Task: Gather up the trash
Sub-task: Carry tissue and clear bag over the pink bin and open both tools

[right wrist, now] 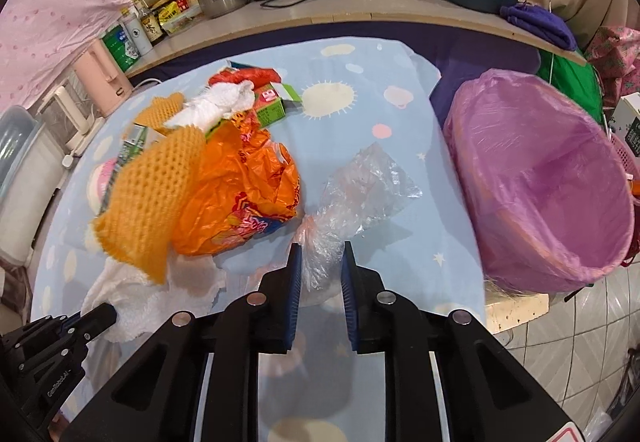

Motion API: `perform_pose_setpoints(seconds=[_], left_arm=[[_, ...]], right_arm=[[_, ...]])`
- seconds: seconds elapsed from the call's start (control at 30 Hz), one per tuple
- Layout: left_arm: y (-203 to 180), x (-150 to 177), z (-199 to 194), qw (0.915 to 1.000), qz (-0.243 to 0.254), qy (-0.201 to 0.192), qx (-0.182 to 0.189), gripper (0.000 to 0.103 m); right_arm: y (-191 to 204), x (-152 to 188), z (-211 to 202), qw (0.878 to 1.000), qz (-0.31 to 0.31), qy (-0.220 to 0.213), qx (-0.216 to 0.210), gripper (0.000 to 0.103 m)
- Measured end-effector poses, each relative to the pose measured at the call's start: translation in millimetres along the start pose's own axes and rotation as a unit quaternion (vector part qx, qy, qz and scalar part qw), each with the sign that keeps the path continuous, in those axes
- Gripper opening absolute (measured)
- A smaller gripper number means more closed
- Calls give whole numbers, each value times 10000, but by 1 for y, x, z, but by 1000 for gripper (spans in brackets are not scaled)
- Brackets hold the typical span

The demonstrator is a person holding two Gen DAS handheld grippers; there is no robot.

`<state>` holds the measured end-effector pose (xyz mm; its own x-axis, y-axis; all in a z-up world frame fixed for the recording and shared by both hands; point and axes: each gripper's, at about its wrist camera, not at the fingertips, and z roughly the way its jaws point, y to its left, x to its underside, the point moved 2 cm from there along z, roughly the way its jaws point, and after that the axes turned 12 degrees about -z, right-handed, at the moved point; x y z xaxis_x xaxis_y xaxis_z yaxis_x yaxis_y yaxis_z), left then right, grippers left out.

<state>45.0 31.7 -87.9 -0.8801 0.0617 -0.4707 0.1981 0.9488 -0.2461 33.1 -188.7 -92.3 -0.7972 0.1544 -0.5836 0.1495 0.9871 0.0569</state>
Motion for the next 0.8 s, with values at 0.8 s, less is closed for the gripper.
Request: perform_pose_setpoints(seconds=[0.8], left_arm=[[-128,-58,-131,9799,983,-1267,1187,6]], right_arm=[[-113,8,-132,9900,856,-1011,494,18]])
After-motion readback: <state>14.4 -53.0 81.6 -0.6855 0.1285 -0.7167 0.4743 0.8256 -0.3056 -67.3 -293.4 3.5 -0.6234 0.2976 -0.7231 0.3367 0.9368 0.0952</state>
